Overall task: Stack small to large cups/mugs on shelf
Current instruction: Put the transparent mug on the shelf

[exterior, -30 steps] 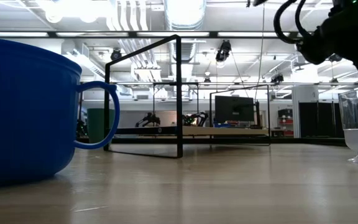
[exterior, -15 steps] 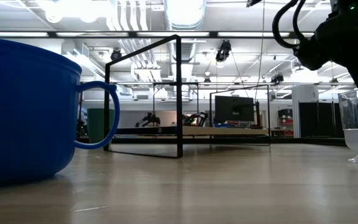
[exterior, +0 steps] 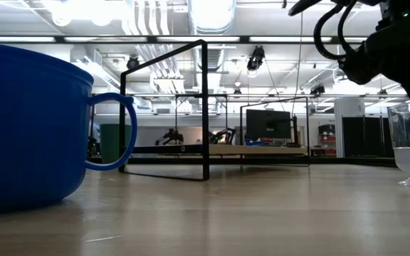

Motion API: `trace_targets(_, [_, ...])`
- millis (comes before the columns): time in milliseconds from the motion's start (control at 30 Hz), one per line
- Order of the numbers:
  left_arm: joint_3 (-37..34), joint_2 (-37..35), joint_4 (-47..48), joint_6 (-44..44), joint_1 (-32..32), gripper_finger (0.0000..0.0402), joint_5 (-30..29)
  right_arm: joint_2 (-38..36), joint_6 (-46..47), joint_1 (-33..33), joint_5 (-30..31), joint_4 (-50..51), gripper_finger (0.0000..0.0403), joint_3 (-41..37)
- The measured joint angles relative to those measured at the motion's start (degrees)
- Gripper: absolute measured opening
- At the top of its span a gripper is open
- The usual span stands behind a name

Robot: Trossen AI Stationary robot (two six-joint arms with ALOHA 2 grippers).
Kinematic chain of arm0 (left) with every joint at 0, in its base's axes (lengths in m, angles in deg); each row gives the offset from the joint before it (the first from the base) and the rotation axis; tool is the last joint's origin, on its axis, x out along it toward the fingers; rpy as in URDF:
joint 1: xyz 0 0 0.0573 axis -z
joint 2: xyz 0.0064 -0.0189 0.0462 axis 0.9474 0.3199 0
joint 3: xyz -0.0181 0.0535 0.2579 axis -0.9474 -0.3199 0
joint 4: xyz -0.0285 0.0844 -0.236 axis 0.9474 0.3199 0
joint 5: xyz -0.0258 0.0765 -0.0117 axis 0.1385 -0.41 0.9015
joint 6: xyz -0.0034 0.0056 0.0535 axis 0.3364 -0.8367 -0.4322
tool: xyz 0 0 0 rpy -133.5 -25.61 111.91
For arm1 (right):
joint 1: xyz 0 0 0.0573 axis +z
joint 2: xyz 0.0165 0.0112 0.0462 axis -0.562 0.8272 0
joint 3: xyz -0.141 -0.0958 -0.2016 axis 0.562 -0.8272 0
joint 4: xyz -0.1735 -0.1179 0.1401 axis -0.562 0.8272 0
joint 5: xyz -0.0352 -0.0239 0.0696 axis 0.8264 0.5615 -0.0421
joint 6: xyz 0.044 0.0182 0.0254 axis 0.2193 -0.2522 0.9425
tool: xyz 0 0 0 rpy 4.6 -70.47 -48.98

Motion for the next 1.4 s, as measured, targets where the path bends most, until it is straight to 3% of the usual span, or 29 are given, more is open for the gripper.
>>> trace_targets(333, [0.00,0.00,0.00,-0.02,0.01,0.0048,0.00,0.00,-0.09,0.00,0.01,-0.30,0.0015,0.00])
trace_targets(667, [0.00,0.00,-0.02,-0.01,0.01,0.0047,-0.01,0.00,-2.70,-0.05,2.12,0.99,0.0009,3.36])
trace_targets(833, [0.00,0.00,-0.02,-0.02,-0.01,0.0047,0.00,-0.02,-5.68,-0.26,6.94,7.64,0.0009,10.61])
trace_targets(1133, [0.00,0.00,-0.02,0.00,0.01,0.0048,0.00,-0.04,-13.27,-0.87,21.47,19.09,0.0009,25.56])
trace_targets(1400, [0.00,0.00,-0.06,0.00,0.00,0.0048,-0.02,0.05,-24.53,-5.36,22.72,19.78,0.0009,35.32])
